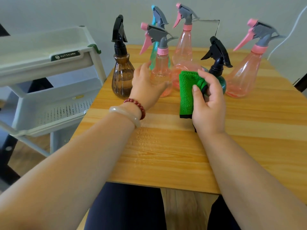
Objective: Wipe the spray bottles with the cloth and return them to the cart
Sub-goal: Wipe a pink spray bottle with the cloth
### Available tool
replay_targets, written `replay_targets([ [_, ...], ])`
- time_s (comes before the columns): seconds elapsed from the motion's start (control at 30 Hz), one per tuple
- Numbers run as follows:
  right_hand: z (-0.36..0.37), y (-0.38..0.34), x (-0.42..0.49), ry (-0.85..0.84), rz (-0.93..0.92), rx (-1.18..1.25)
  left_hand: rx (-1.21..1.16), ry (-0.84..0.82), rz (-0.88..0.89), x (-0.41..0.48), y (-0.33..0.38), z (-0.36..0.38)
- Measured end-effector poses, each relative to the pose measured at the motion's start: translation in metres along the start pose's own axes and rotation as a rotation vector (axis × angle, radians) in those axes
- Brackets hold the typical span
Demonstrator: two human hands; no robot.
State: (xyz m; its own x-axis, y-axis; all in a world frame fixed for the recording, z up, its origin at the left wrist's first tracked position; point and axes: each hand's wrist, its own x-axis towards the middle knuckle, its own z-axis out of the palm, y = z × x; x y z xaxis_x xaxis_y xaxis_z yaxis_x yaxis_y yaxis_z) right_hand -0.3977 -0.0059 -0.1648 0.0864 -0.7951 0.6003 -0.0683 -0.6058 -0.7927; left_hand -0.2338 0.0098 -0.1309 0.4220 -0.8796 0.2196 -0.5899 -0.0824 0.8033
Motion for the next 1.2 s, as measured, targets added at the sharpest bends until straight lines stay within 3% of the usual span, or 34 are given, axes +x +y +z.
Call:
replay_targets([
  [0.23,0.000,0.005,0.002,-0.024,0.011,-0.022,-0.053,0.032,-0.072,0.024,-0.003,0.030],
  [0.4,-0.001,0.008,0.004,-0.008,0.034,-0.030,-0.003,0.089,-0.011,0.011,-0.012,0.029],
  [0.67,0.000,0.008,0.001,0.002,-0.015,-0.071,0.062,0.030,0.094,-0.029,-0.016,0.015],
  [1.2,0.002,-0.001,-0.002,-0.023,0.013,-0.121,-0.085,0.005,0.079,-0.045,-0.014,0.001],
])
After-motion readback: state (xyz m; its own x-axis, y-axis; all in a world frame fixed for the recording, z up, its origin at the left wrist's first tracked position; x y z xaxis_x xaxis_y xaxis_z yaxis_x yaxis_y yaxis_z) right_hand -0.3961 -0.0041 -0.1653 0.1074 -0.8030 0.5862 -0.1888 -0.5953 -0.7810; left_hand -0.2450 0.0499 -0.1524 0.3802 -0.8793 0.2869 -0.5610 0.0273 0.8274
